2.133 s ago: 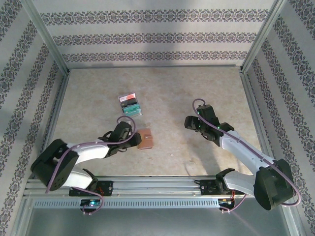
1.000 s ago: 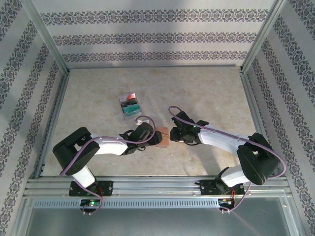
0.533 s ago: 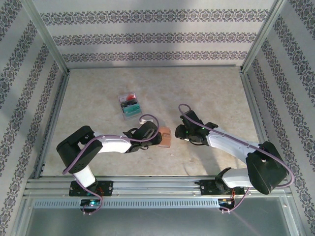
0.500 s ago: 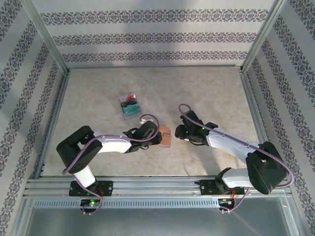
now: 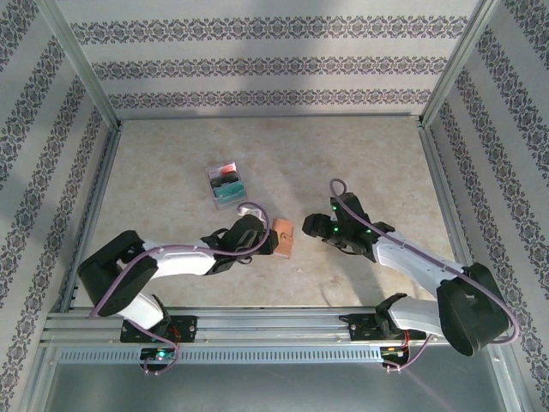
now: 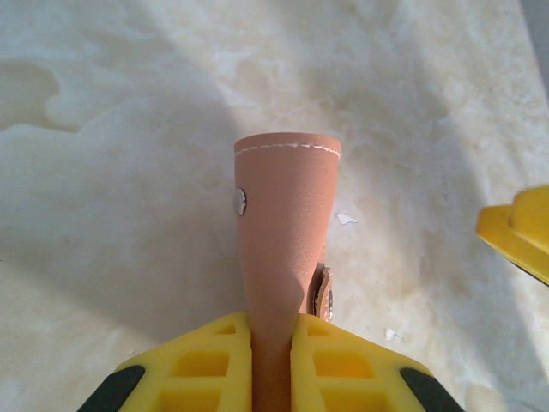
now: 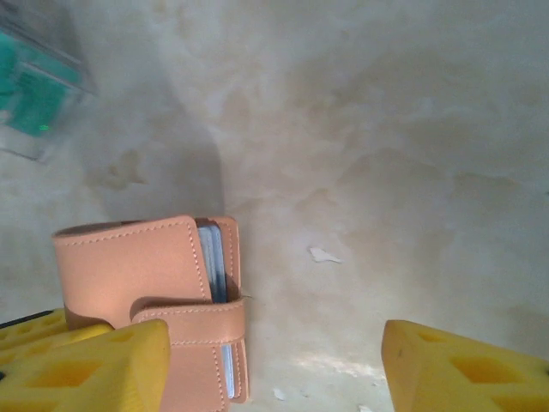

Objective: Take the credit cards out of the card holder

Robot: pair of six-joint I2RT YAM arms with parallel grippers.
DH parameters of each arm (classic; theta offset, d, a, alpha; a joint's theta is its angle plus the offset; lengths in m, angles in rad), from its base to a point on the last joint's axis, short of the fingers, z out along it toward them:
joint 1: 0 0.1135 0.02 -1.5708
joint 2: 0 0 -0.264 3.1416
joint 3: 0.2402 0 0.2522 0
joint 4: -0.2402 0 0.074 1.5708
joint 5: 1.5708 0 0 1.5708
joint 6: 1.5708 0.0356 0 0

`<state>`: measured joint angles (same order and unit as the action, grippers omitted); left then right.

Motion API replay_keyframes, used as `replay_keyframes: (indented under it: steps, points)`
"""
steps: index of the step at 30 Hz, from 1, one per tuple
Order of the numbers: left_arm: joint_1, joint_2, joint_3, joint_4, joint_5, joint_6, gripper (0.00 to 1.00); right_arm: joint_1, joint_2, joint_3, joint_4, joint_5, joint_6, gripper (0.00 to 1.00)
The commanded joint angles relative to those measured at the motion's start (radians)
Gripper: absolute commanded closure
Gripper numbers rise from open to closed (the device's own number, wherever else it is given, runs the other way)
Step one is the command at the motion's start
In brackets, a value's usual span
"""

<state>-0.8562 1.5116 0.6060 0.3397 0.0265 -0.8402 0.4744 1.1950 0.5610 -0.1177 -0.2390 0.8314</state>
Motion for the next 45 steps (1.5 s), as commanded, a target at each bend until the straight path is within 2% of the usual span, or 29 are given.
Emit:
replay_keyframes:
  steps: [1,4,12,22,27,34,38,45]
  points:
    - [0.005,-0.089,-0.037,0.12,0.03,0.09,1.0,-0.029,-0.051,-0.047,0.183,-0.158,0.038,0.25]
    - [0.026,-0.142,-0.063,0.17,0.093,0.108,1.0,-0.031,-0.075,-0.059,0.245,-0.193,0.047,0.18]
    - [0.039,-0.209,-0.07,0.206,0.153,0.108,1.0,-0.002,-0.035,-0.045,0.372,-0.253,0.077,0.1]
    - [0.043,-0.197,-0.074,0.286,0.184,0.062,1.0,0.059,0.017,-0.005,0.411,-0.247,0.077,0.1]
    - [0.043,-0.197,-0.071,0.287,0.187,0.056,1.0,0.077,0.029,0.011,0.435,-0.252,0.079,0.23]
    - [0.05,-0.194,-0.071,0.302,0.201,0.039,1.0,0.082,0.022,0.022,0.443,-0.253,0.075,0.49]
    - [0.058,-0.195,-0.072,0.298,0.214,0.033,0.94,0.082,0.017,0.023,0.447,-0.258,0.074,0.69]
    - [0.081,-0.195,-0.094,0.326,0.262,0.019,0.79,0.078,0.015,0.027,0.481,-0.28,0.083,0.85]
